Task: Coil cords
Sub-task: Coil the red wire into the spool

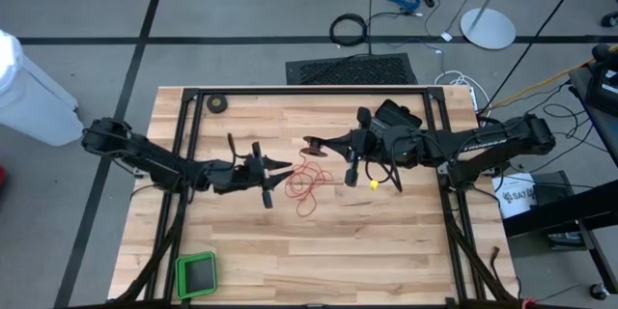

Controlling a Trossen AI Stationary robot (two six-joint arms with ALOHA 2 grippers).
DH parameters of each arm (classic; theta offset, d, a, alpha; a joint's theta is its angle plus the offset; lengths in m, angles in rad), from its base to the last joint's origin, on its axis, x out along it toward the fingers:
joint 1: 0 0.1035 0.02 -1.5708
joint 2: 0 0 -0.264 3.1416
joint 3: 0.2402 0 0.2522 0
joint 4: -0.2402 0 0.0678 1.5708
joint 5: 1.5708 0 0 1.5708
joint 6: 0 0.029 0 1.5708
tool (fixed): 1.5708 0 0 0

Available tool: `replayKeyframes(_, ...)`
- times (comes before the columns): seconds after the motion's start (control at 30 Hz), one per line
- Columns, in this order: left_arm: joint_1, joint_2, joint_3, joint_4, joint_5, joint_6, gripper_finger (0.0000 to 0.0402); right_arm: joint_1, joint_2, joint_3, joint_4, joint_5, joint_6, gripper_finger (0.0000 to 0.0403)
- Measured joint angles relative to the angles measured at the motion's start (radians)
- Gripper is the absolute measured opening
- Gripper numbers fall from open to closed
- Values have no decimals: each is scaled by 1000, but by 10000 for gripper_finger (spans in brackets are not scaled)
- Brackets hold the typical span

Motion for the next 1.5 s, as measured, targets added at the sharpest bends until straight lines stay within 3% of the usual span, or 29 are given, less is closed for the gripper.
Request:
replayKeyframes(0.73, 55, 0, 0, -2, 58, -50, 111, -41, 0, 0, 24, -58, -68, 0)
replayKeyframes(1.2, 110, 0, 0, -1, 38, -20, 111, -69, 1, 0, 98, -56, -107, 0)
replayKeyframes(1.33, 121, 0, 0, -1, 6, -2, 90, -82, 1, 0, 101, -57, -107, 0)
replayKeyframes(1.5, 120, 0, 0, -1, -24, 3, 29, -86, 6, 0, 78, -56, -106, 0)
